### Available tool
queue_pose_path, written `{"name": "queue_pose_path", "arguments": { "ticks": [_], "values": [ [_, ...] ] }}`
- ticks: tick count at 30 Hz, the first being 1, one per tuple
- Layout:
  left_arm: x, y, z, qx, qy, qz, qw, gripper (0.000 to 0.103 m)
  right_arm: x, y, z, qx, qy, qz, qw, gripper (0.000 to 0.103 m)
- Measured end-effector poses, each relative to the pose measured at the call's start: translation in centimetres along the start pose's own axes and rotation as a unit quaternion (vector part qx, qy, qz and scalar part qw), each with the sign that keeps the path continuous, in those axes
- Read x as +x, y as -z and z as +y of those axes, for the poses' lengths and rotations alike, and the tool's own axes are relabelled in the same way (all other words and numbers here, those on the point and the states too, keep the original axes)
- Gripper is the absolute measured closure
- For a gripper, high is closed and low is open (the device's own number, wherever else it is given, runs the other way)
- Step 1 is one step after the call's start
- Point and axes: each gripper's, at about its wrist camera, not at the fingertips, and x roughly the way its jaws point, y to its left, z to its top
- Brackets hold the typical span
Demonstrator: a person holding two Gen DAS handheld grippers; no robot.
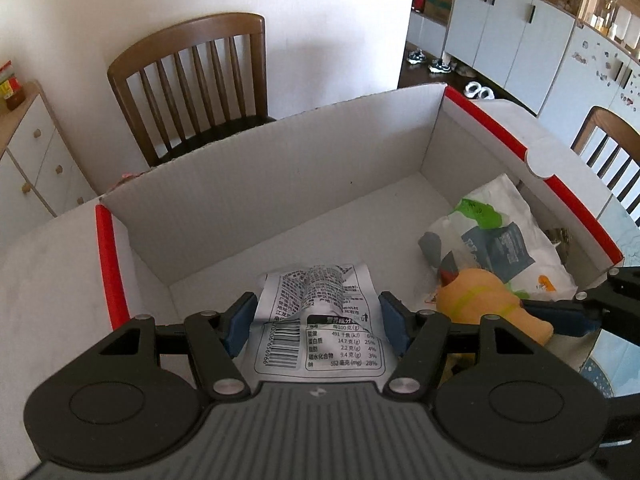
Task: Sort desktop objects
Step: 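Lower both items into the shoebox and open both tools, then withdraw both tools up out of the shoebox toward the table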
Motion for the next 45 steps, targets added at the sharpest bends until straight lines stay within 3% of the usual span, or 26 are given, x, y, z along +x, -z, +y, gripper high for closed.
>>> {"name": "queue_pose_path", "arguments": {
  "ticks": [13, 34, 43, 45],
  "values": [
    [-1.5, -0.3, 0.0, -0.015, 0.000, -0.007, 0.9999, 0.035, -1.8, 0.2, -0.1, 0.007, -0.003, -0.012, 1.000, 0.053],
    [-9.0, 0.6, -1.3, 0.000, -0.021, -0.050, 0.9985, 0.035, -7.8, 1.2, -0.3, 0.019, -0.004, -0.055, 0.998, 0.053],
    [-11.1, 1.8, -1.9, 0.012, -0.020, -0.059, 0.9980, 0.035, -9.6, 1.2, -0.5, 0.027, 0.003, -0.072, 0.997, 0.044],
    [-11.5, 2.1, -2.1, 0.013, -0.019, -0.059, 0.9980, 0.028, -10.1, 1.5, -0.7, 0.030, 0.003, -0.076, 0.997, 0.043]
  ]
}}
